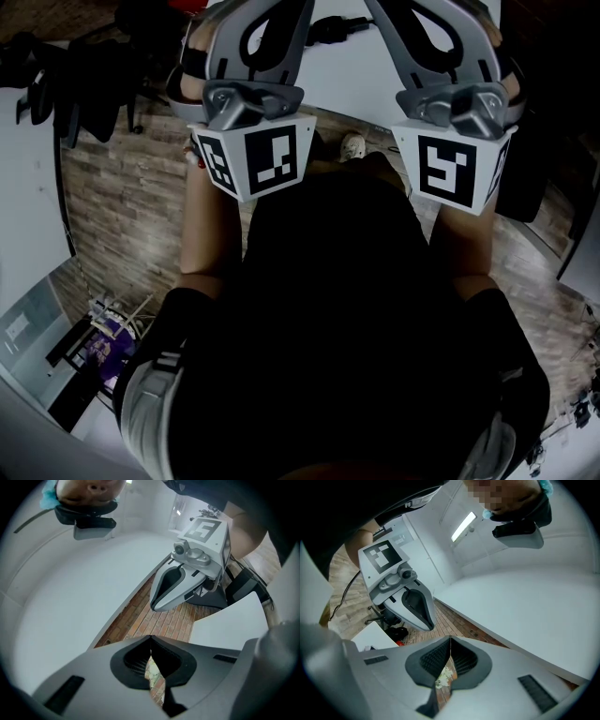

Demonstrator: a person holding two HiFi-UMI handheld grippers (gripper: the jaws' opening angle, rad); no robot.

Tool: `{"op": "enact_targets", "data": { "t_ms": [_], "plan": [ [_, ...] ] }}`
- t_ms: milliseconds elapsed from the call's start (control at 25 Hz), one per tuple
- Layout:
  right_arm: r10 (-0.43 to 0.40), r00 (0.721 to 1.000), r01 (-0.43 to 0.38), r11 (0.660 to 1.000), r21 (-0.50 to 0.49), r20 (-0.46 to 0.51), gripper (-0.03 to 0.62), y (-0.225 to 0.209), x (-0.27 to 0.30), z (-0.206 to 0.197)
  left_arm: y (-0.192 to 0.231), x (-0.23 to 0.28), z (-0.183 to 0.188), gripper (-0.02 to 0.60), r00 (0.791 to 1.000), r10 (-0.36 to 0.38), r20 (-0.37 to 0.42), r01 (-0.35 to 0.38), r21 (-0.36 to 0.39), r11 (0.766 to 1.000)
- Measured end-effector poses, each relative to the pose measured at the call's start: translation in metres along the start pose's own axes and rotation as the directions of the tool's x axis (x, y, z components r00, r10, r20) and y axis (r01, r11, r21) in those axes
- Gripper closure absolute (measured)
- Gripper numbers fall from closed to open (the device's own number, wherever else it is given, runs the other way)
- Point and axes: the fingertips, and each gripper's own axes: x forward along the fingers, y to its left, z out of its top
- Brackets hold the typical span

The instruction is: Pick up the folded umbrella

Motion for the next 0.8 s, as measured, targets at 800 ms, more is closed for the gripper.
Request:
{"op": "enact_targets", "data": {
  "t_ms": [800],
  "plan": [
    [0.007,1.000,-0.007,0.999,0.033,0.006,0.565,0.003,0.020,-0.012,0.009,0.006,-0.023,0.568,0.999,0.018,-0.050,-0.019,-0.009,1.000]
  ]
}}
